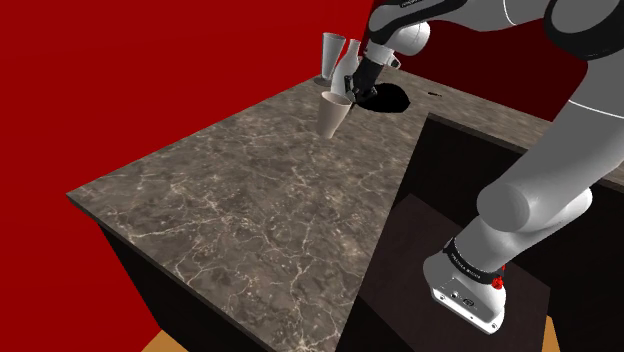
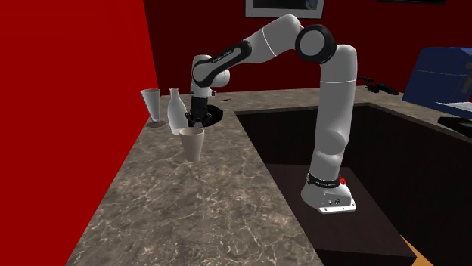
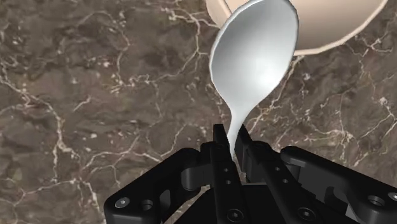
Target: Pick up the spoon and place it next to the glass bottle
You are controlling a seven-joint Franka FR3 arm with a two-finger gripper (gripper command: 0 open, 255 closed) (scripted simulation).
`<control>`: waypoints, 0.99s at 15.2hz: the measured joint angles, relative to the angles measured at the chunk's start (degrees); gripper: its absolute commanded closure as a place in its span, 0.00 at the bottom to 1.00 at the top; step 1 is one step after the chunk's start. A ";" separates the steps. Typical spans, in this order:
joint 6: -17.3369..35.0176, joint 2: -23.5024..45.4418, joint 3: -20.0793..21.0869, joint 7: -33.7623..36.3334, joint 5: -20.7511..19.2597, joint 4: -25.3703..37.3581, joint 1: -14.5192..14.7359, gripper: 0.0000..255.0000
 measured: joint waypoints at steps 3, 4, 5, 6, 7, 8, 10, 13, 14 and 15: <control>2.01 0.66 0.06 -0.27 0.17 -1.21 0.10 1.00; 2.60 0.76 0.06 -0.44 0.24 -1.46 0.09 1.00; 3.35 1.03 0.10 -0.78 0.37 -1.77 0.08 1.00; 4.28 1.24 0.14 -1.10 0.51 -2.40 0.08 1.00; 4.99 1.68 0.21 -1.18 0.56 -2.62 0.16 1.00; 5.56 2.23 0.29 -1.10 0.54 -2.61 0.27 1.00; 6.98 3.10 0.39 -1.39 0.66 -3.06 0.35 1.00; 7.66 3.65 0.48 -1.41 0.65 -3.17 0.42 1.00; 7.56 3.76 0.48 -1.56 0.66 -3.12 0.36 1.00; 7.55 3.63 0.49 -1.50 0.66 -3.31 0.36 1.00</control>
